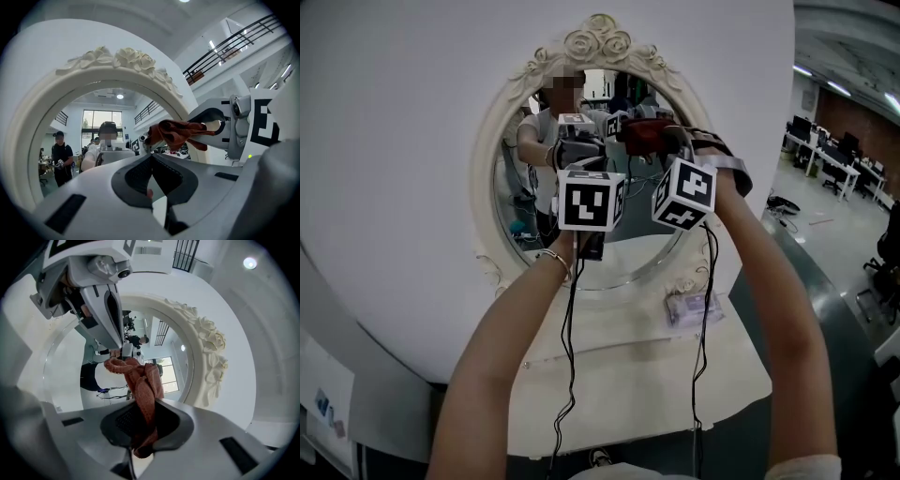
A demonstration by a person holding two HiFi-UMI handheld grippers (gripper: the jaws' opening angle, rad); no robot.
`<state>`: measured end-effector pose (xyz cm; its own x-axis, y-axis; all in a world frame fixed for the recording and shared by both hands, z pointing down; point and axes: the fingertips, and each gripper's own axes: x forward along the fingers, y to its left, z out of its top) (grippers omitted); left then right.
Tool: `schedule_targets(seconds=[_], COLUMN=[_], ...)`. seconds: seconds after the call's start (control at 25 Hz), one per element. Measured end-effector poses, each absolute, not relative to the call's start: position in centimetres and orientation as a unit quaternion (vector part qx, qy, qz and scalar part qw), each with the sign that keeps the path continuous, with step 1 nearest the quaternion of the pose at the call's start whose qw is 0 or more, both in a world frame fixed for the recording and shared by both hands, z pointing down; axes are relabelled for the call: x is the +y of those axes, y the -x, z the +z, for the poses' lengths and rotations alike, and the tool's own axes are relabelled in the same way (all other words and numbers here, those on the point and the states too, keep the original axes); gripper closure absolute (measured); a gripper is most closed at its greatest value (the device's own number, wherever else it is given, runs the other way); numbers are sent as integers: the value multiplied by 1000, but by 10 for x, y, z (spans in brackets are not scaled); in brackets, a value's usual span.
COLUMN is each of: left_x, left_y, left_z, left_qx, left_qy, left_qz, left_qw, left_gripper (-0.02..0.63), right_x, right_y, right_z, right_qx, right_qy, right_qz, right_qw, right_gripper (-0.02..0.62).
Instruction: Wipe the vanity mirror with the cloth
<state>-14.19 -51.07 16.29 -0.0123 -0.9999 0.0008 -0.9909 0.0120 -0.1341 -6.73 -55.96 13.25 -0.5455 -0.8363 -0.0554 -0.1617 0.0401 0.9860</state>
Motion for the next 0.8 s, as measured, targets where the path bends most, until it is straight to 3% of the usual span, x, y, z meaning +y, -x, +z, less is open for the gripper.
schedule_targets(seconds=[0.8], left_x=[-485], left_y=[142], left_z=[387], left_qx=[696], left_qy=[701], left_qz=[-111], left_qw=[-108], left_gripper=[595], right_x=[-569], right_y=[55], right_z=[330], right_qx=[-714], right_qy=[-332], right_qz=[-493], right_qw=[369], right_gripper=[535])
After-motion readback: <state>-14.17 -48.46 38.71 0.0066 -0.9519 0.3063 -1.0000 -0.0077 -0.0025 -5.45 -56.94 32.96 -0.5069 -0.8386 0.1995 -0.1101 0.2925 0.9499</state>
